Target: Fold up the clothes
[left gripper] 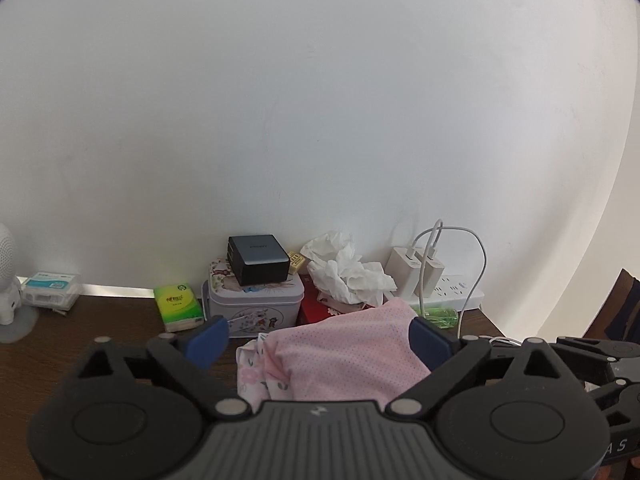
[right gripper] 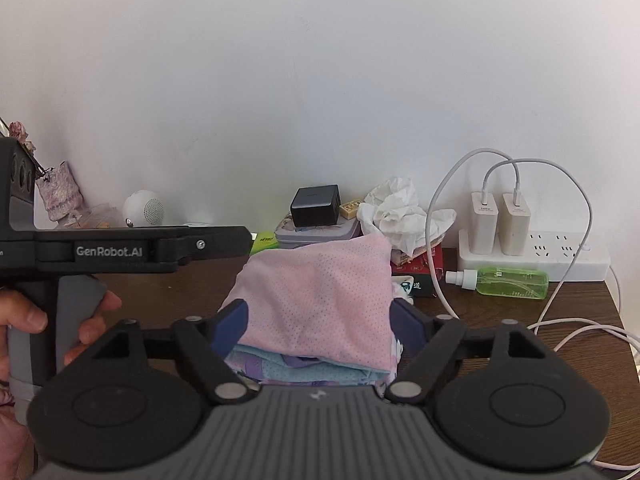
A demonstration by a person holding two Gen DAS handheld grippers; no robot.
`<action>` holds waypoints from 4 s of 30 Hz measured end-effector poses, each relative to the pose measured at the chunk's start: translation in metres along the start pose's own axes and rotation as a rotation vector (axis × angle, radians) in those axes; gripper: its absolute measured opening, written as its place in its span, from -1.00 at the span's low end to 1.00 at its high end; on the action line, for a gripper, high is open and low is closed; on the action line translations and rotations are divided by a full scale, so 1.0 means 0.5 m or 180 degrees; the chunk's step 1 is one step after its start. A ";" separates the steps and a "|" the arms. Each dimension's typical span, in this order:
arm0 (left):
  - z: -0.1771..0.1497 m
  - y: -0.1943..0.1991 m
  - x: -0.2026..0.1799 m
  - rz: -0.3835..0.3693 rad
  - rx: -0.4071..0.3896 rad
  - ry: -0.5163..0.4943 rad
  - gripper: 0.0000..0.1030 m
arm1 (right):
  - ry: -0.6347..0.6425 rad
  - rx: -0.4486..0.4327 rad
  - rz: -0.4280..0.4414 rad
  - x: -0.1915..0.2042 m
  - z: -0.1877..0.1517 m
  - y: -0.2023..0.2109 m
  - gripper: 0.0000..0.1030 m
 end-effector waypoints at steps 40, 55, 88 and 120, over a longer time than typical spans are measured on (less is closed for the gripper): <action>-0.266 0.317 -0.061 0.0566 0.0286 0.0012 0.99 | -0.0186 0.0187 -0.0211 0.098 -0.213 0.231 0.99; -0.401 0.467 -0.134 0.0504 0.0352 0.0006 0.99 | -0.0098 0.0195 -0.0378 0.180 -0.354 0.380 0.99; -0.697 0.724 -0.211 0.0389 0.0655 0.0108 0.99 | -0.0049 0.0357 -0.0367 0.344 -0.644 0.602 0.99; -0.709 0.788 -0.226 0.0392 0.0442 0.0102 0.98 | -0.0109 0.0276 -0.0466 0.370 -0.676 0.648 0.99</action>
Point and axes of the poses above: each gripper's, at about its wrist camera, not at the fingertips, and y roughly against the way its jaws point, x to its left, z to its top, the point moved 4 cm from there along -y, roughly the way its jaws point, and after that the axes turned 3 degrees about -z, right-handed, at the moved point
